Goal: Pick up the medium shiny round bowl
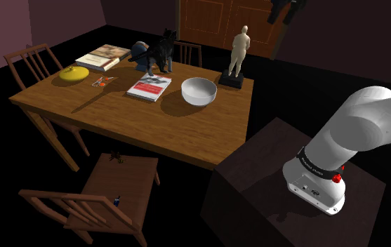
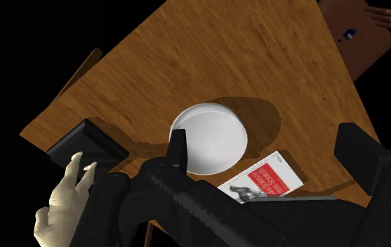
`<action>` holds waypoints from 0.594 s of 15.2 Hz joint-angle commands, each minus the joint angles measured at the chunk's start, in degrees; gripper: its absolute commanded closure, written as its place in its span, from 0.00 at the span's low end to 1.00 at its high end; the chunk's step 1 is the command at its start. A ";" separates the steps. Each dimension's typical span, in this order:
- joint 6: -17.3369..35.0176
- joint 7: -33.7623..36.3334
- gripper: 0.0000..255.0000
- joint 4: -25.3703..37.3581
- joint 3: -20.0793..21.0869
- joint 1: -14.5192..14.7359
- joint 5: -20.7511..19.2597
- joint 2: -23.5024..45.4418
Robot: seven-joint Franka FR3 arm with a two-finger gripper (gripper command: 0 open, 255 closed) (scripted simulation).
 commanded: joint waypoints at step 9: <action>12.92 -4.10 0.00 -3.19 -2.49 0.14 -0.77 12.08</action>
